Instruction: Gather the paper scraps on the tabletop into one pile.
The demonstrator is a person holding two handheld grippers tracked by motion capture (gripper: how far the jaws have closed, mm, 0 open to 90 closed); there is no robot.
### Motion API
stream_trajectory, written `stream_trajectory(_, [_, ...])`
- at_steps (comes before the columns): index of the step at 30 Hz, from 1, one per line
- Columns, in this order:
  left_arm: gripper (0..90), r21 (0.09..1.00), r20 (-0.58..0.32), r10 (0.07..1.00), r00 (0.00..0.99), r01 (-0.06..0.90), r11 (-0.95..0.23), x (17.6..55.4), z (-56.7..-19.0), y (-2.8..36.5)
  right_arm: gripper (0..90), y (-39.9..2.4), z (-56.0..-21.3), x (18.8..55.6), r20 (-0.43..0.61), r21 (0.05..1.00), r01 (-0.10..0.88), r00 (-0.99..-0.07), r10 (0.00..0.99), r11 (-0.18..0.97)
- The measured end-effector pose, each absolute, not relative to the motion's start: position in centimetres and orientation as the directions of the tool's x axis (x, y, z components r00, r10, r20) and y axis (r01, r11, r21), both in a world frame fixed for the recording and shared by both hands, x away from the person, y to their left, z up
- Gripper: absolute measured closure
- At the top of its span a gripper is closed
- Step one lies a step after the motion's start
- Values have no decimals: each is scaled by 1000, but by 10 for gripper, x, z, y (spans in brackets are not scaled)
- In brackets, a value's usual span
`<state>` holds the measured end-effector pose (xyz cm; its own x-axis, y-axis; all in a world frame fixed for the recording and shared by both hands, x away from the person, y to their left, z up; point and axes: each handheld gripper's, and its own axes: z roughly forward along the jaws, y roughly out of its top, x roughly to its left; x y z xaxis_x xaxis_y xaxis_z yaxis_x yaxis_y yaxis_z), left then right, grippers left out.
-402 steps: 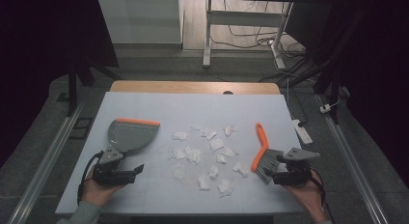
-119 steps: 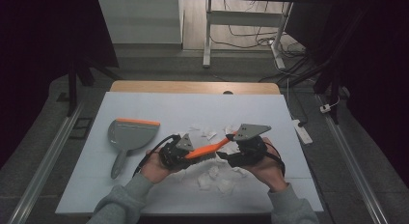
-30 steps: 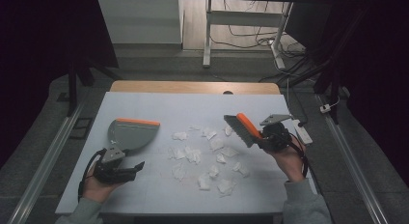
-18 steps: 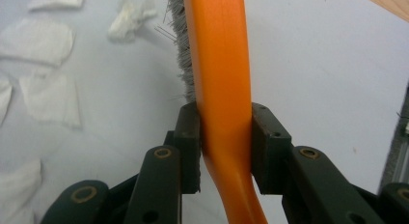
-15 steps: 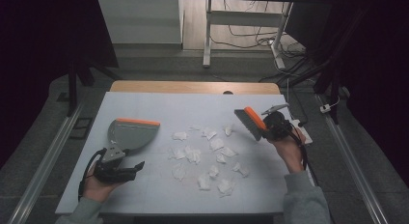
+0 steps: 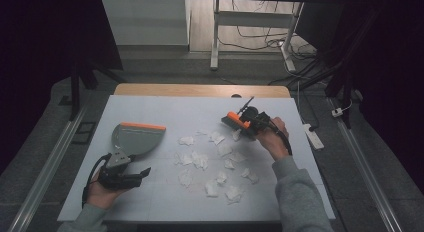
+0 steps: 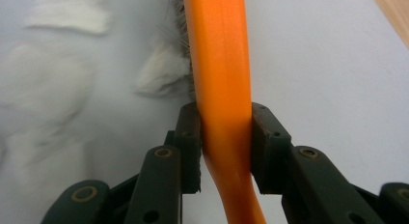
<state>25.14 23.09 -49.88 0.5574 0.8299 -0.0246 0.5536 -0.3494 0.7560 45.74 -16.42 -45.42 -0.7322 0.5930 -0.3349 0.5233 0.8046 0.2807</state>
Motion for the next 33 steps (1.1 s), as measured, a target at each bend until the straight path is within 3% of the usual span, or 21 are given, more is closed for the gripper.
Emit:
stream_trajectory(14, [277,754,-20,826,564,551,-358,251,-498,228,707,-152,-439,407,-185,319,376,-876,446,870])
stream_trajectory(19, [278,753,-22,826,563,553,-357,252,-499,228,706,-160,-426,418,-193,396,417,-833,518,818])
stream_trajectory(27, [279,753,-29,829,558,557,-349,253,-500,231,706,-151,-429,443,-213,431,423,-811,545,797])
stream_trajectory(33, [279,752,-32,827,561,559,-349,254,-500,231,706,-124,-439,465,-249,375,396,-828,503,838])
